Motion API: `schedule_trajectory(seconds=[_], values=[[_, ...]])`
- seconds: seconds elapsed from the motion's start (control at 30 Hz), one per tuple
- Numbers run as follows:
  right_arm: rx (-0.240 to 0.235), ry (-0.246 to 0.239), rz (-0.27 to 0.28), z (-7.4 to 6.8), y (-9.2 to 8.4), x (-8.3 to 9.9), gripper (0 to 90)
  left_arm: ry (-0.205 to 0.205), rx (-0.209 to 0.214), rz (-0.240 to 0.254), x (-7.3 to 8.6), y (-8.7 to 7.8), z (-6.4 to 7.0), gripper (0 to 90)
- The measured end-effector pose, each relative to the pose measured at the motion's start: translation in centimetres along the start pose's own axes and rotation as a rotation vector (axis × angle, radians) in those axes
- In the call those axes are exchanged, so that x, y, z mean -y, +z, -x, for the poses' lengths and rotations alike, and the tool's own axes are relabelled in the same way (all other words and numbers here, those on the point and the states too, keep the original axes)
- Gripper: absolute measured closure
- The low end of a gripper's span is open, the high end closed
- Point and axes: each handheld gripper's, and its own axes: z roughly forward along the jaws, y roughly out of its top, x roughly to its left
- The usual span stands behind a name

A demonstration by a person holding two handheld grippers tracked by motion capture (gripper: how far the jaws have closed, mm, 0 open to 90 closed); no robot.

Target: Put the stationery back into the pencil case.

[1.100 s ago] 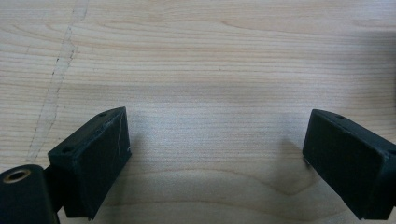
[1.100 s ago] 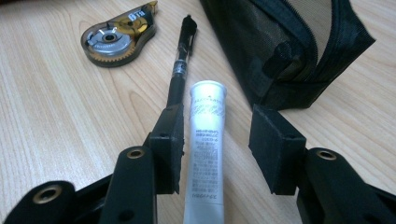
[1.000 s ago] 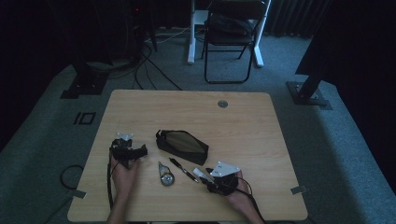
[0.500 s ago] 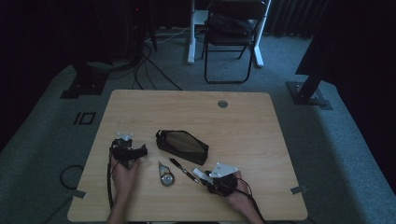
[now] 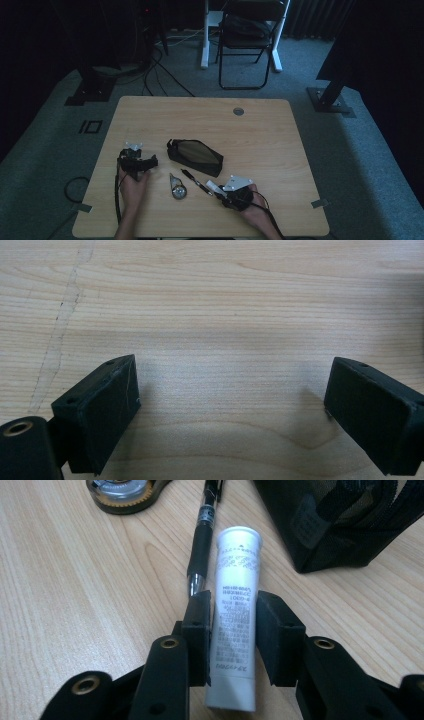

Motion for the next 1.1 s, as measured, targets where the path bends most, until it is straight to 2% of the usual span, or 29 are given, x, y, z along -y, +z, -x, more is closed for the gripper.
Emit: schedule_trajectory(seconds=[0.27, 0.37, 0.73, 1.1], values=[[-0.006, 0.006, -0.021, 0.10, 0.17, 0.08, 69.5, 0.000, 0.000, 0.000, 0.00, 0.00, 0.00, 7.8], [-0.007, 0.002, -0.019, 0.13, 0.20, 0.08, 69.7, 0.000, 0.000, 0.000, 0.00, 0.00, 0.00, 7.8], [0.006, 0.043, -0.011, 0.19, 0.41, -0.02, 70.6, 0.000, 0.000, 0.000, 0.00, 0.00, 0.00, 7.8], [0.003, 0.040, 0.006, 0.09, -0.02, -0.28, 70.7, 0.001, 0.000, 0.000, 0.00, 0.00, 0.00, 7.8]])
